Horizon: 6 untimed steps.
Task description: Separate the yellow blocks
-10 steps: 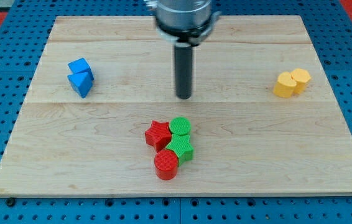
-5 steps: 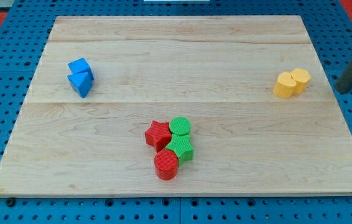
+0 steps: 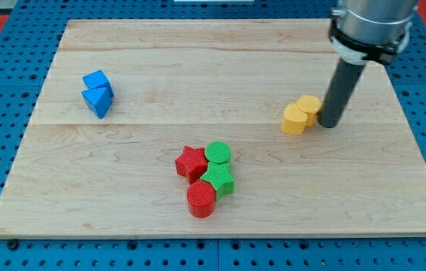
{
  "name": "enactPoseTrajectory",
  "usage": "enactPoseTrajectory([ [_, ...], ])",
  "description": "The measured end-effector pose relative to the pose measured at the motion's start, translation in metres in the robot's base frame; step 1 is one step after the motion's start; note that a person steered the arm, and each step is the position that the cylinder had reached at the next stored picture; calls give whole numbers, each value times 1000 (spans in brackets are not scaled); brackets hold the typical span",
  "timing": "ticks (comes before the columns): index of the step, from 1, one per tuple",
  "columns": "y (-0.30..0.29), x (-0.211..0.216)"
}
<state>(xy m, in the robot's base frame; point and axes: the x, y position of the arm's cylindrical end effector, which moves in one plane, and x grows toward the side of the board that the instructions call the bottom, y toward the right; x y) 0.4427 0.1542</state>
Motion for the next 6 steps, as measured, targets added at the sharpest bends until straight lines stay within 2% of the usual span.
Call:
enactPoseTrajectory([
  [1, -19, -7],
  [2, -17, -44],
  [3, -4, -48],
  [4, 10, -73],
  [5, -34, -88],
  [6, -80, -70],
])
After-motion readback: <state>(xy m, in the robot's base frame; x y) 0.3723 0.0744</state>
